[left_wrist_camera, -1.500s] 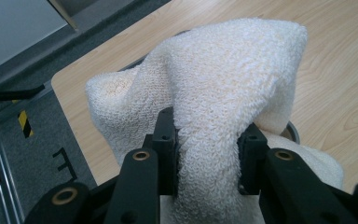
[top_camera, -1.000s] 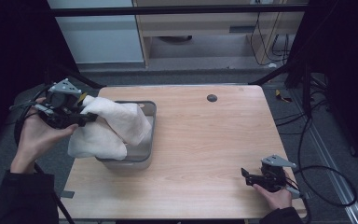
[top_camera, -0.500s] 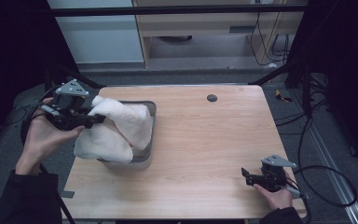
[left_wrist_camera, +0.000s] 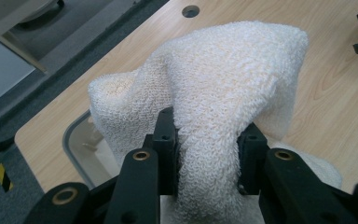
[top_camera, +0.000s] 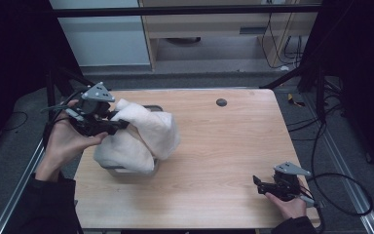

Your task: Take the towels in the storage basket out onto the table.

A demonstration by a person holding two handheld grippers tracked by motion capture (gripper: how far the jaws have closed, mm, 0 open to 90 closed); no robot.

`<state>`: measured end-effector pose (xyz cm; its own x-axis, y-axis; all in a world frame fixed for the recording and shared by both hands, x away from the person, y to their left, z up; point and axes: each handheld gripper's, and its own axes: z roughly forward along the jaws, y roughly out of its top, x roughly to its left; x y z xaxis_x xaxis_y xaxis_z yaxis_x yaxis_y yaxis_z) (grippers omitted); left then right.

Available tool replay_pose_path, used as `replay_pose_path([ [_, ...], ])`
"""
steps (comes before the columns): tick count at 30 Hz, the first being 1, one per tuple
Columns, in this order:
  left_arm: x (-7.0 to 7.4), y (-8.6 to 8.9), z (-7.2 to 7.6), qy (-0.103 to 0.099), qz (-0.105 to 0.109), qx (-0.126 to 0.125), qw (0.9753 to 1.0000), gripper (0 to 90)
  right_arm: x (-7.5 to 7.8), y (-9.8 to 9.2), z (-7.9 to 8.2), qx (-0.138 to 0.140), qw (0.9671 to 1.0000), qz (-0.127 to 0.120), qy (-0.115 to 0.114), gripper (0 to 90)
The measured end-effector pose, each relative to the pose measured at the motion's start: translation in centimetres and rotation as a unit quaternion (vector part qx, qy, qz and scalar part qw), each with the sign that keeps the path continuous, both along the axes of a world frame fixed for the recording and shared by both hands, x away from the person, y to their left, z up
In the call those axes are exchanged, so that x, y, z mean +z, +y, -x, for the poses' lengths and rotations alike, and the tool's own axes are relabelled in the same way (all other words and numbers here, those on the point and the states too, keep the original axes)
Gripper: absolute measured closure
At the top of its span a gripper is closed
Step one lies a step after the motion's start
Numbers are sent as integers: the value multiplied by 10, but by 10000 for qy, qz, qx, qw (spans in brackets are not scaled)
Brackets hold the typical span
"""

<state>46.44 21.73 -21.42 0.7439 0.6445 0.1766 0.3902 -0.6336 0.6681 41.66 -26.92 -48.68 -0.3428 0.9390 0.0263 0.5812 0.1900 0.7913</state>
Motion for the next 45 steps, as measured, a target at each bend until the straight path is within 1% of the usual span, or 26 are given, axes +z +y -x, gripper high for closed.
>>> replay_pose_path([
  [2,-1,-11,-1,-2,13,-112,9999,673,0,0,1,-3,10000,-1,-13,108],
  [3,-1,-11,-1,-2,13,-112,9999,673,1,0,1,1,10000,-3,-19,109],
  [10,-5,-36,-5,13,24,-325,9995,673,2,-1,2,-5,10000,-30,-22,109],
  [12,-7,-48,-7,24,43,-420,9991,673,1,-1,2,6,10000,12,-55,108],
  [13,-7,-52,-7,31,41,-461,9989,673,2,-1,2,1,10000,-13,-33,108],
  [15,-8,-56,-8,17,38,-491,9988,673,2,-2,2,7,10000,18,-58,109],
  [16,-9,-63,-9,20,42,-557,9984,673,2,-1,3,-7,10000,-37,-30,109],
  [19,-10,-71,-10,22,55,-629,9980,673,2,-1,3,-2,10000,-36,-35,109],
  [20,-12,-78,-12,38,47,-703,9975,672,2,-2,3,-1,10000,-10,-68,108],
  [21,-12,-78,-12,38,47,-703,9975,672,2,-2,3,-1,10000,-10,-68,108],
  [22,-14,-85,-14,64,18,-757,9971,673,3,-2,3,4,10000,-14,-86,109],
  [23,-14,-85,-14,64,18,-757,9971,672,3,-2,3,4,10000,-14,-86,109],
  [26,-19,-98,-19,90,-22,-849,9963,672,3,-3,3,-11,10000,-21,-88,109],
  [27,-19,-98,-19,90,-22,-849,9963,672,3,-3,3,-11,10000,-21,-88,109],
  [28,-22,-104,-22,114,-27,-897,9959,672,3,-3,4,0,10000,-5,-87,109],
  [29,-22,-104,-22,114,-27,-897,9959,672,3,-3,4,0,10000,-5,-87,109],
  [30,-24,-107,-23,140,-49,-924,9956,672,3,-3,4,5,10000,20,-97,109],
  [31,-25,-110,-25,154,-63,-932,9955,672,3,-2,5,-8,10000,-30,-62,109],
  [33,-29,-116,-28,184,-113,-959,9952,673,3,-3,5,-14,10000,-4,-87,109],
  [34,-32,-122,-31,213,-169,-986,9948,672,3,-3,5,1,9999,37,-101,109],
  [36,-36,-129,-33,244,-195,-1015,9943,672,3,-3,5,-6,9999,58,-101,109],
  [37,-36,-129,-33,244,-195,-1015,9943,672,3,-3,5,-6,9999,58,-101,109],
  [38,-37,-132,-34,248,-214,-1035,9941,672,3,-3,6,-17,10000,23,-79,109],
  [40,-40,-138,-37,290,-237,-1074,9935,672,3,-3,5,-49,9999,97,-81,109],
  [42,-44,-147,-40,319,-303,-1104,9929,672,3,-3,5,-61,9999,107,-74,110],
  [45,-47,-153,-42,309,-325,-1112,9928,672,3,-4,5,-57,9999,86,-70,115],
])
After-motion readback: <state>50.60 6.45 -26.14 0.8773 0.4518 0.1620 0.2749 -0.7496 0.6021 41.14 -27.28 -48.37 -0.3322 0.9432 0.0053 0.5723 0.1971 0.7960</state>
